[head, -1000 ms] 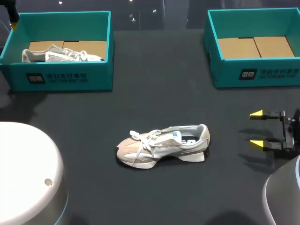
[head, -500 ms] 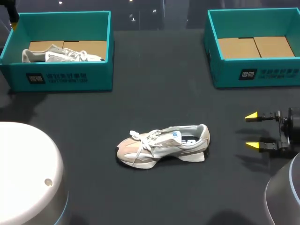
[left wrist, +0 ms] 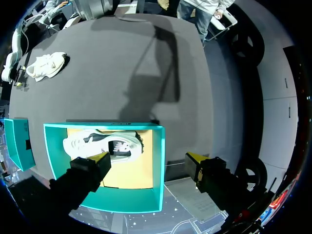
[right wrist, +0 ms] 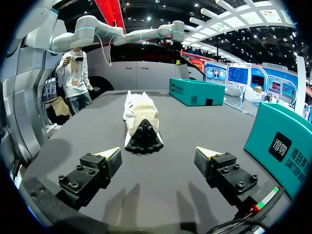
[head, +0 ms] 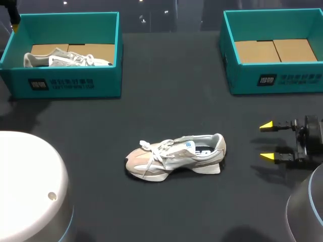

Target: Take the shoe out of the shoebox, open the shoe tongue, remove and reinsert the insole, then place the shoe into the shoebox

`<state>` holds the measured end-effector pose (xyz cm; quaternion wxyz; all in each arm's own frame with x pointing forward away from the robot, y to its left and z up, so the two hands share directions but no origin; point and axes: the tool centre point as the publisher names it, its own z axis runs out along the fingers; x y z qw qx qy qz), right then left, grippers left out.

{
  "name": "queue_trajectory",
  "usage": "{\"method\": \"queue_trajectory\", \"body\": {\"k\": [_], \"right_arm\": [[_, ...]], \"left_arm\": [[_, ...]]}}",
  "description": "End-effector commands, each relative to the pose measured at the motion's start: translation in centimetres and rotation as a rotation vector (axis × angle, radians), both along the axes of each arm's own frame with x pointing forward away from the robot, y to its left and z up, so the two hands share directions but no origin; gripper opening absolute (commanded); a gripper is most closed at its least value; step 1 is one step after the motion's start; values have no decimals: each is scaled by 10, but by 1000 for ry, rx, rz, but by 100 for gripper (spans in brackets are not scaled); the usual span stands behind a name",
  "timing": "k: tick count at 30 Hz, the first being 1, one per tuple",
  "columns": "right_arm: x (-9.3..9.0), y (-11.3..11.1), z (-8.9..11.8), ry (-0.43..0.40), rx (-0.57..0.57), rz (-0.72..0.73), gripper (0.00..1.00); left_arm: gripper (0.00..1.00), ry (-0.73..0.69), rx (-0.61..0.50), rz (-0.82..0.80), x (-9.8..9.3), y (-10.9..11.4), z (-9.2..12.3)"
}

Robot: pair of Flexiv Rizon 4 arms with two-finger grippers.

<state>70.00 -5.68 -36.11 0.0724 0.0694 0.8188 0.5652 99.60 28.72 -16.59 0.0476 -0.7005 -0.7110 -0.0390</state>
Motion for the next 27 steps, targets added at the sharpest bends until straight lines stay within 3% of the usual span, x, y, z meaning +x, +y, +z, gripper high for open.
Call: {"method": "queue_trajectory", "body": {"k": [1,27], "right_arm": [[1,14,-3,23,-22,7,100],[-1,66,-30,120,-10,28,100]], "left_arm": [[100,-1,1,-1,-1,0,0],[100,-1,1,-1,-1,0,0]]}}
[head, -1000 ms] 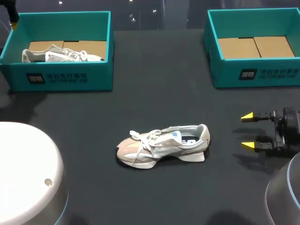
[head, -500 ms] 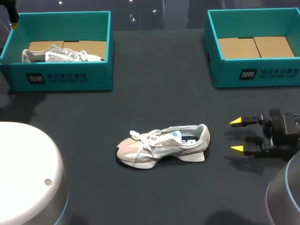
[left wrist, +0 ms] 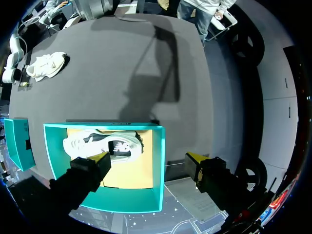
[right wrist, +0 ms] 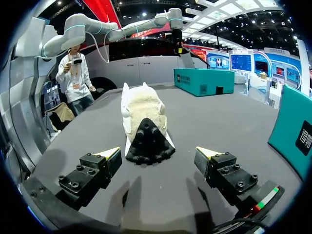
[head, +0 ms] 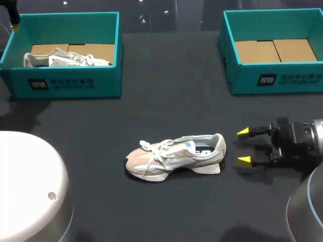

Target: Take the shoe out of the shoebox, open the shoe tongue, remove and reinsert the insole, then place the shoe into the shoebox

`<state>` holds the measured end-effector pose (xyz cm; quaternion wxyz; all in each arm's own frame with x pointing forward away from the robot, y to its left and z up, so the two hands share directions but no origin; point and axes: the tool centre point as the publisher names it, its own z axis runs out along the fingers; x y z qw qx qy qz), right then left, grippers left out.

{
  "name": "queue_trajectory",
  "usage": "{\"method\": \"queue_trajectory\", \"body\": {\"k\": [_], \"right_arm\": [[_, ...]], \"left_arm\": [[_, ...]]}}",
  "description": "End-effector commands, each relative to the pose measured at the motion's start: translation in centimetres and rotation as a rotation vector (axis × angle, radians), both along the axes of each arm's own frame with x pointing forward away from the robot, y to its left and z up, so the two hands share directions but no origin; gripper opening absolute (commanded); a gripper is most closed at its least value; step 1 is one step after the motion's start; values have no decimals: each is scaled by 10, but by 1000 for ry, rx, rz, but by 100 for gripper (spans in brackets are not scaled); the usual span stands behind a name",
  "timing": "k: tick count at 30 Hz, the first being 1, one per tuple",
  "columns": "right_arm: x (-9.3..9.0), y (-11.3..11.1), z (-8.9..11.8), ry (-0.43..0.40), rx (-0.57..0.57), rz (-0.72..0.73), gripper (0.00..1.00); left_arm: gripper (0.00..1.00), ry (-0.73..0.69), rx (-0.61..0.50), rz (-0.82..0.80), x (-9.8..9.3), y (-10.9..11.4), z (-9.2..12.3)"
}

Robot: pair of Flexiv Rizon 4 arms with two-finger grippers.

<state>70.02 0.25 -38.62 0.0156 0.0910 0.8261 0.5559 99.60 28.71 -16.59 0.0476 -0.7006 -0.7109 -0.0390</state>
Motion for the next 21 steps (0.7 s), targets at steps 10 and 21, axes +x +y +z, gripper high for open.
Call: {"method": "queue_trajectory", "body": {"k": [10,21], "right_arm": [[-6,33,-9,-22,18,49,100],[-4,53,-11,-42,36,91,100]], "left_arm": [[100,-1,1,-1,-1,0,0],[100,-1,1,-1,-1,0,0]]}}
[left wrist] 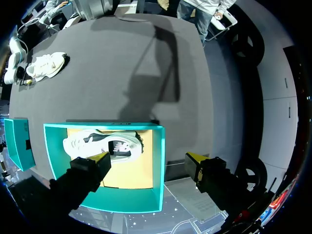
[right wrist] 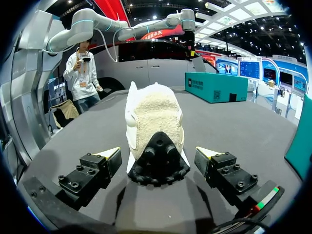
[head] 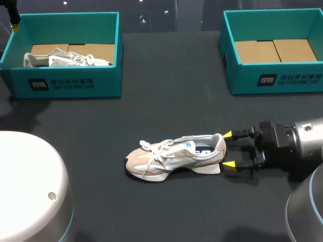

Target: Take the shoe out of the shoebox, open the shoe tongue, remove and reinsert the insole, then place the shoe into the shoebox

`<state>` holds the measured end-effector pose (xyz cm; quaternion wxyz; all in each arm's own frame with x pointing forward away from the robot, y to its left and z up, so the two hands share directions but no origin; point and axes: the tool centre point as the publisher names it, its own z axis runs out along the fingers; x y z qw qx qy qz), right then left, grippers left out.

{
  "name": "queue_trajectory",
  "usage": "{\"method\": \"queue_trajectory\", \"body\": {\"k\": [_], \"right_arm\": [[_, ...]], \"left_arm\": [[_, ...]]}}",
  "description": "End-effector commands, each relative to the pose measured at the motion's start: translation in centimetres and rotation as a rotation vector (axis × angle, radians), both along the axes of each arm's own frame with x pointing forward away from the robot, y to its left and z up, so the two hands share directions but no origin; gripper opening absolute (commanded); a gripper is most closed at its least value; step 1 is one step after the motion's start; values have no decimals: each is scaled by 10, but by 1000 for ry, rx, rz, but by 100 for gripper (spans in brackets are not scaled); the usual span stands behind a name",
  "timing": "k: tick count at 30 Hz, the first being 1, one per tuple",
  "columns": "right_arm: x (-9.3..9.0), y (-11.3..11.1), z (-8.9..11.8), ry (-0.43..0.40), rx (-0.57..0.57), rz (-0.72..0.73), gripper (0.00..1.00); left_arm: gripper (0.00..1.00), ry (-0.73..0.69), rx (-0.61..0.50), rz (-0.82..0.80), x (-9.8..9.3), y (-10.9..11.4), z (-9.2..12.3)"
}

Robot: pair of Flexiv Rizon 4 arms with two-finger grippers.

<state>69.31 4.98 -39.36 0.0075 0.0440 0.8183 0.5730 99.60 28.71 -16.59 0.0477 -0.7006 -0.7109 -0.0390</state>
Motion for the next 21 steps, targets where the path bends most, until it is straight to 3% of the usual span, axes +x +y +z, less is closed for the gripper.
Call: {"method": "queue_trajectory", "body": {"k": [1,21], "right_arm": [[3,7,-4,-4,1,10,100],[1,32,-9,-21,14,68,100]], "left_arm": [[100,-1,1,-1,-1,0,0],[100,-1,1,-1,-1,0,0]]}}
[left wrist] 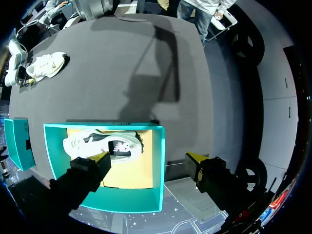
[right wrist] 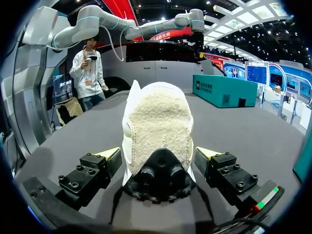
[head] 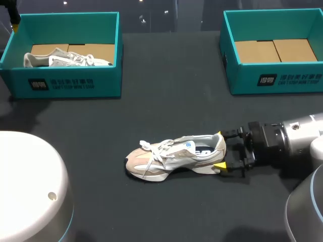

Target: Take the shoe out of the shoebox, open the shoe tongue, remove and reinsert the insole, then place the shoe into the shoebox

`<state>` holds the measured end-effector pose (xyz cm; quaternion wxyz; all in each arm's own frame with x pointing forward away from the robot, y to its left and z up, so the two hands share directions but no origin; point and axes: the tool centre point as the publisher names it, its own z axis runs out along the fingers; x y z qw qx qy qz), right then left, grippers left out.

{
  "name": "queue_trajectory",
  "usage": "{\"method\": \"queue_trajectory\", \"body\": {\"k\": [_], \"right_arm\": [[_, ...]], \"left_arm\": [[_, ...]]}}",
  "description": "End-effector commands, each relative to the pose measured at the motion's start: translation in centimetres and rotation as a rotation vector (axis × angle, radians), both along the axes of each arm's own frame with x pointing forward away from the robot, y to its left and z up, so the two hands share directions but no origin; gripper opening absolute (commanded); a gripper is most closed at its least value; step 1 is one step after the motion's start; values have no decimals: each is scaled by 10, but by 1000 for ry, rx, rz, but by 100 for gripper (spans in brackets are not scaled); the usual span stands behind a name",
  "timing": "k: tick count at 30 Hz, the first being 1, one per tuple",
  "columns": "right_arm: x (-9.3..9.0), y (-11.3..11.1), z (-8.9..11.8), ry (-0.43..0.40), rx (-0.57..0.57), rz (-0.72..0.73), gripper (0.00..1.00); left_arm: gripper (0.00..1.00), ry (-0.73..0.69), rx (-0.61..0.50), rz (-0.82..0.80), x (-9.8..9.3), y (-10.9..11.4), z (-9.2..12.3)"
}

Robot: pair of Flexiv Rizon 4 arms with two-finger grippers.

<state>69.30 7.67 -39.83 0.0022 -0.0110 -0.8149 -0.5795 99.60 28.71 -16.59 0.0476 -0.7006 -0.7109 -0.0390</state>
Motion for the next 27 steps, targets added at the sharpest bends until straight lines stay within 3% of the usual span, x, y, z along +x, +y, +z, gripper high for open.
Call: {"method": "queue_trajectory", "body": {"k": [1,27], "right_arm": [[1,6,-5,2,2,6,100],[1,20,-11,-1,15,33,100]], "left_arm": [[100,-1,1,-1,-1,0,0],[100,-1,1,-1,-1,0,0]]}}
